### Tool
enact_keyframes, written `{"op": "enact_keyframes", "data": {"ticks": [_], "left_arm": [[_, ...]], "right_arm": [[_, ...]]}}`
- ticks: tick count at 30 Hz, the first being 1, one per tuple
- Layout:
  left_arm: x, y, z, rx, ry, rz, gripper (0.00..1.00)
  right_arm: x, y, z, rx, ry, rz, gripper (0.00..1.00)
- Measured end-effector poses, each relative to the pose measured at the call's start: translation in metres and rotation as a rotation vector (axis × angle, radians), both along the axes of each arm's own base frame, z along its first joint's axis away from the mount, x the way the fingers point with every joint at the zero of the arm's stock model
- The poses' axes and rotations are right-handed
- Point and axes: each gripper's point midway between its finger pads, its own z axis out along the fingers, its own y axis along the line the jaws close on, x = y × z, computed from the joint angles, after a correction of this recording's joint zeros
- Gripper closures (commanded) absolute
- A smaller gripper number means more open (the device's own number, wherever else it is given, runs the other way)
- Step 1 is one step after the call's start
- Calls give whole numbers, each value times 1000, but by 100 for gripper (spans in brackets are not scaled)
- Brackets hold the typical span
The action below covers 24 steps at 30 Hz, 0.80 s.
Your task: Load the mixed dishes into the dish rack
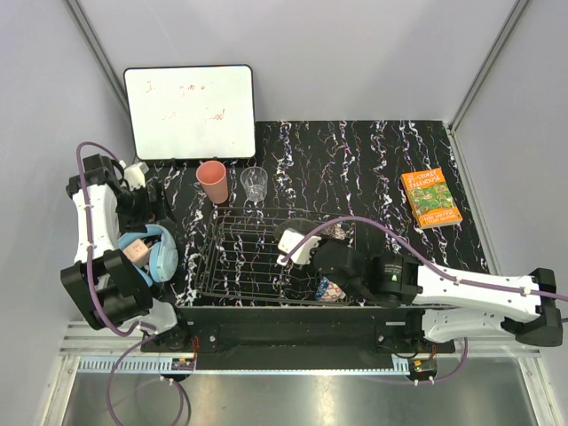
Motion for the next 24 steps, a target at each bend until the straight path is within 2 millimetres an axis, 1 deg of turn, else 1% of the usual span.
{"op": "enact_keyframes", "data": {"ticks": [6, 14, 24], "left_arm": [[0, 0, -1, -5, 5, 7, 1], [0, 0, -1, -6, 6, 10, 1], [0, 0, -1, -6, 5, 10, 1]], "right_arm": [[-2, 6, -10, -86, -34, 55, 100], [-6, 14, -16, -158, -59, 109, 100], [-11, 30, -43, -269, -34, 191, 100]]}}
